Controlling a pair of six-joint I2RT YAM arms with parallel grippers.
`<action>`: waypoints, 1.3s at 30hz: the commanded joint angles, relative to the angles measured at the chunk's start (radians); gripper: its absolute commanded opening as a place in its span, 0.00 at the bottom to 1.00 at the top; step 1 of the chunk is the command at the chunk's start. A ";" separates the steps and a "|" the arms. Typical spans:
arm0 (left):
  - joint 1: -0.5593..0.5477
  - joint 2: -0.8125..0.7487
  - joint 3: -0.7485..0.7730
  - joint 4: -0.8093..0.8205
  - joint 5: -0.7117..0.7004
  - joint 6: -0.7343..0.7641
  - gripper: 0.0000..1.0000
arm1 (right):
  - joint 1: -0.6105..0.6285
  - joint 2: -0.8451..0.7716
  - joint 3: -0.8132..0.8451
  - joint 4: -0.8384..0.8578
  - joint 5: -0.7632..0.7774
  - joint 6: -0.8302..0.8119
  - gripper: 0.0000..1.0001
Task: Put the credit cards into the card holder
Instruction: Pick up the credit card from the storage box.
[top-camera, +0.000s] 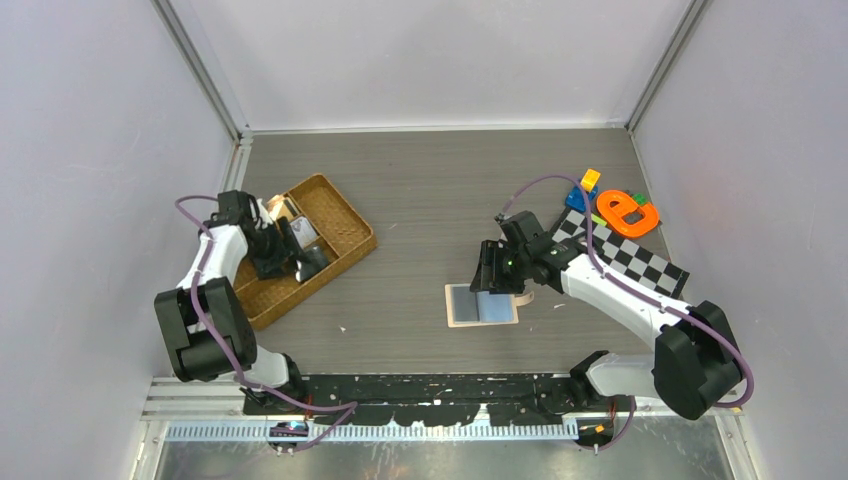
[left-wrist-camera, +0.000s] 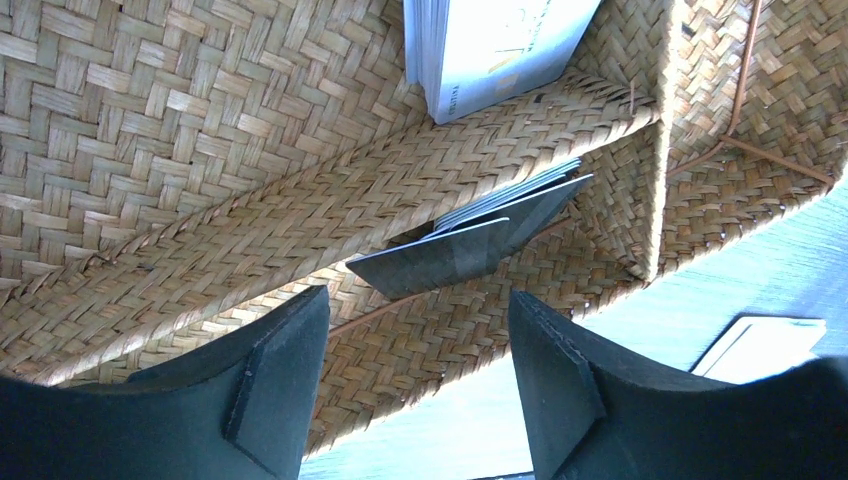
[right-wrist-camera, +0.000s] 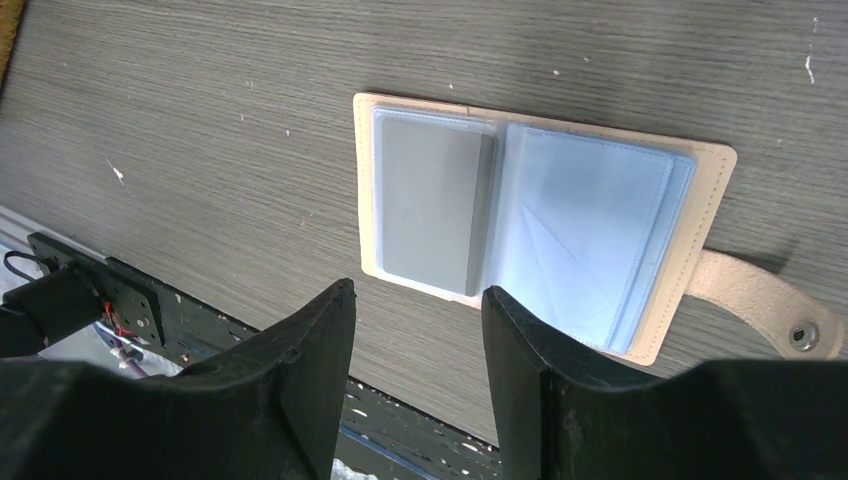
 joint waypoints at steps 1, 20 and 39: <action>0.008 -0.010 -0.006 -0.023 -0.021 0.011 0.68 | -0.004 -0.031 -0.002 0.028 -0.009 -0.010 0.55; 0.024 0.136 0.032 0.034 0.096 0.010 0.47 | -0.005 -0.063 -0.011 0.019 -0.001 -0.006 0.55; 0.024 0.026 0.007 0.011 0.040 0.021 0.05 | -0.004 -0.058 -0.022 0.027 -0.012 0.001 0.55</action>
